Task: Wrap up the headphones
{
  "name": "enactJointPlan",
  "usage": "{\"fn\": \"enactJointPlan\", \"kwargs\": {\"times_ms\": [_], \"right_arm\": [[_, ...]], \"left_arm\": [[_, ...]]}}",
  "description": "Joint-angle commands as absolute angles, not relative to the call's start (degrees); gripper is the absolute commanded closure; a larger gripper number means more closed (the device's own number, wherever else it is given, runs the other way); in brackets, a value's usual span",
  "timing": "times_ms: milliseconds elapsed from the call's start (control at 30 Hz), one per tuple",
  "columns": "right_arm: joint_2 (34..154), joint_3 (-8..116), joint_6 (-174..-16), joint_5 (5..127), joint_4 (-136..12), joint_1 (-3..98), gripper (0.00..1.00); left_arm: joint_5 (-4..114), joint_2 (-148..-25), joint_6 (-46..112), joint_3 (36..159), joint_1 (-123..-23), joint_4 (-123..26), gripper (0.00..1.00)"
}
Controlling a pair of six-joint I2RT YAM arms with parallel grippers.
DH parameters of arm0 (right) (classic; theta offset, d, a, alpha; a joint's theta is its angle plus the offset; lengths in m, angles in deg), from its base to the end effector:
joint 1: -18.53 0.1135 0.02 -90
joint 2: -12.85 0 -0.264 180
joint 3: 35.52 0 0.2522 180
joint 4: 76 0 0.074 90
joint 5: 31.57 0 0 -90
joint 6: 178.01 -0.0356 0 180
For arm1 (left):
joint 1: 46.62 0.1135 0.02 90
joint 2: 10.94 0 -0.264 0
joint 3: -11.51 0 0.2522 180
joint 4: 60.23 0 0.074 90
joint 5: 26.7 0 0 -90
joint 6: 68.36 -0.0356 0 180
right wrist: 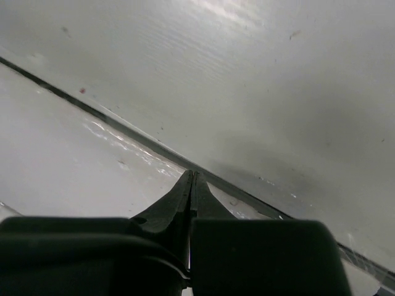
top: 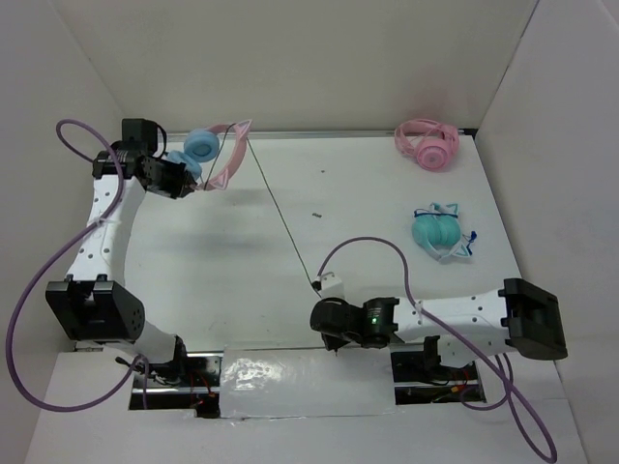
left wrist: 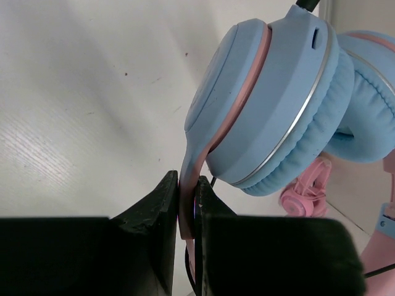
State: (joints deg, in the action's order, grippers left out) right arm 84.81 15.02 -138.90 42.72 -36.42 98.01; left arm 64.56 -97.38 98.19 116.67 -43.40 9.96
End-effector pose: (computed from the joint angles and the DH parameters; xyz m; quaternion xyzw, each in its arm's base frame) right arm 0.0507 0.2200 0.1777 -0.2036 0.9378 0.1696 0.2242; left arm 0.3102 0.0182 0.3722 -0.6081 0.7220 -0.1887 0.2708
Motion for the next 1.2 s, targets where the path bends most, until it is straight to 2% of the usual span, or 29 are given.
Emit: {"fn": "enactJointPlan", "kwargs": {"times_ms": [0, 233, 300, 467, 500, 567, 600, 667, 800, 933, 967, 1000, 1033, 1100, 1133, 1167], "right_arm": [[81.5, 19.5, -136.4, 36.3, -36.6, 98.5, 1.00], [87.6, 28.2, -126.6, 30.3, -38.1, 94.0, 0.99], [89.4, 27.4, -126.2, 31.2, -39.5, 92.3, 0.91], [91.0, 22.8, -121.8, 34.2, -49.6, 88.1, 0.89], [91.0, 22.2, -120.6, 33.7, -51.2, 88.1, 0.83], [90.6, 20.8, -118.8, 30.8, -57.3, 88.1, 0.82], [90.5, 18.9, -115.2, 30.1, -61.6, 88.1, 0.96], [90.5, 18.2, -114.0, 31.3, -65.7, 88.1, 1.00], [91.3, 19.5, -108.0, 38.6, -70.5, 89.3, 1.00], [91.3, 21.7, -104.9, 34.2, -71.1, 91.8, 1.00], [91.0, 21.6, -104.2, 30.8, -72.9, 91.9, 0.85], [89.7, 21.3, -102.9, 28.5, -74.5, 91.9, 0.74], [89.1, 19.8, -102.0, 26.5, -76.8, 91.9, 0.51], [87.0, 18.1, -100.7, 23.7, -84.6, 90.5, 0.36], [85.0, 16.3, -99.9, 24.7, -87.1, 89.4, 0.01], [84.1, 15.8, -100.0, 25.8, -90.7, 87.6, 0.00]], "left_arm": [[61.6, -91.9, 101.4, 117.6, -43.5, -1.3, 1.00], [63.0, -89.5, 100.6, 115.1, -46.2, -2.2, 1.00], [63.0, -88.4, 99.6, 114.1, -46.2, -2.9, 1.00], [65.8, -85.4, 97.5, 112.8, -50.2, -4.8, 1.00], [66.2, -84.5, 97.2, 112.7, -50.7, -5.0, 1.00], [67.0, -83.3, 96.5, 112.5, -52.3, -5.8, 1.00], [67.7, -81.5, 96.4, 111.6, -53.5, -6.6, 1.00], [68.7, -81.1, 97.0, 111.4, -54.7, -7.1, 1.00], [72.1, -82.7, 97.6, 113.9, -57.2, -5.3, 1.00], [72.4, -86.0, 99.0, 116.9, -58.4, -0.5, 1.00], [72.6, -85.7, 98.6, 116.4, -58.7, -1.5, 1.00], [72.5, -85.2, 97.6, 115.5, -59.1, -2.7, 1.00], [72.2, -84.0, 97.1, 114.0, -59.4, -3.9, 1.00], [72.3, -82.8, 95.9, 112.5, -60.2, -6.7, 1.00], [72.3, -81.9, 95.8, 112.0, -60.4, -6.8, 1.00], [72.4, -81.6, 95.8, 112.0, -60.7, -6.5, 1.00]]}}
